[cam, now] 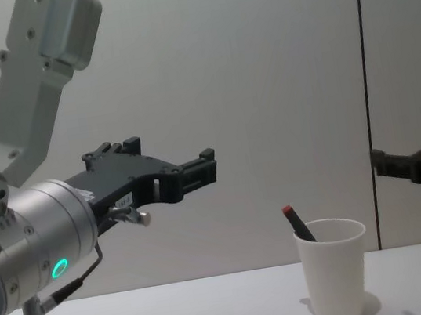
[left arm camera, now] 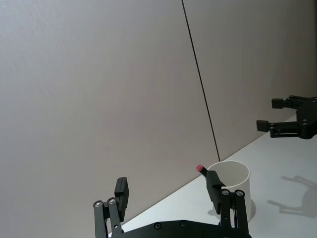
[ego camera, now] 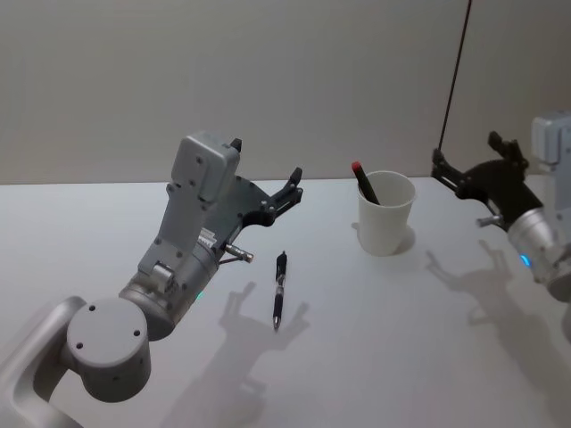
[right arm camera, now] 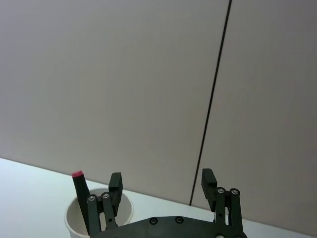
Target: Place the pen into the pen holder.
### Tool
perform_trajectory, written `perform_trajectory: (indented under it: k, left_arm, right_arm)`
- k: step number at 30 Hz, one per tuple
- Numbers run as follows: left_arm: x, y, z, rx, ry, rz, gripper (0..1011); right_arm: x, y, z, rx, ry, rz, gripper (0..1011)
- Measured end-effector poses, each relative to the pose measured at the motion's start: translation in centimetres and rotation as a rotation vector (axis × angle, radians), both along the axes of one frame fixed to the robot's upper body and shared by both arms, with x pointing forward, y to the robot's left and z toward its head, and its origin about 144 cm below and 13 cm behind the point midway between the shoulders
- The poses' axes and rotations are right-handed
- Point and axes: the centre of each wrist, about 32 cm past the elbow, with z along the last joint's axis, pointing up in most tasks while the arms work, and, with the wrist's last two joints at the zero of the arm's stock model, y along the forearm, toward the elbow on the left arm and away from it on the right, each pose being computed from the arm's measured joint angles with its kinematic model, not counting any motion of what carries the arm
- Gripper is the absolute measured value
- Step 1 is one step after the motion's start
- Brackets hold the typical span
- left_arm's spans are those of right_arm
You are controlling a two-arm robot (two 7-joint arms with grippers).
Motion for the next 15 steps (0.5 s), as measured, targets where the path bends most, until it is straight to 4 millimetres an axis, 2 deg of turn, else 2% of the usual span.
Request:
perform_trajectory:
  k: [15]
  left_arm:
    - [0.0, 0.0, 0.0, 0.000, 0.000, 0.000, 1003]
  right_arm:
    - [-2.8, -3.4, 0.7, -0.025, 0.075, -0.044, 1002]
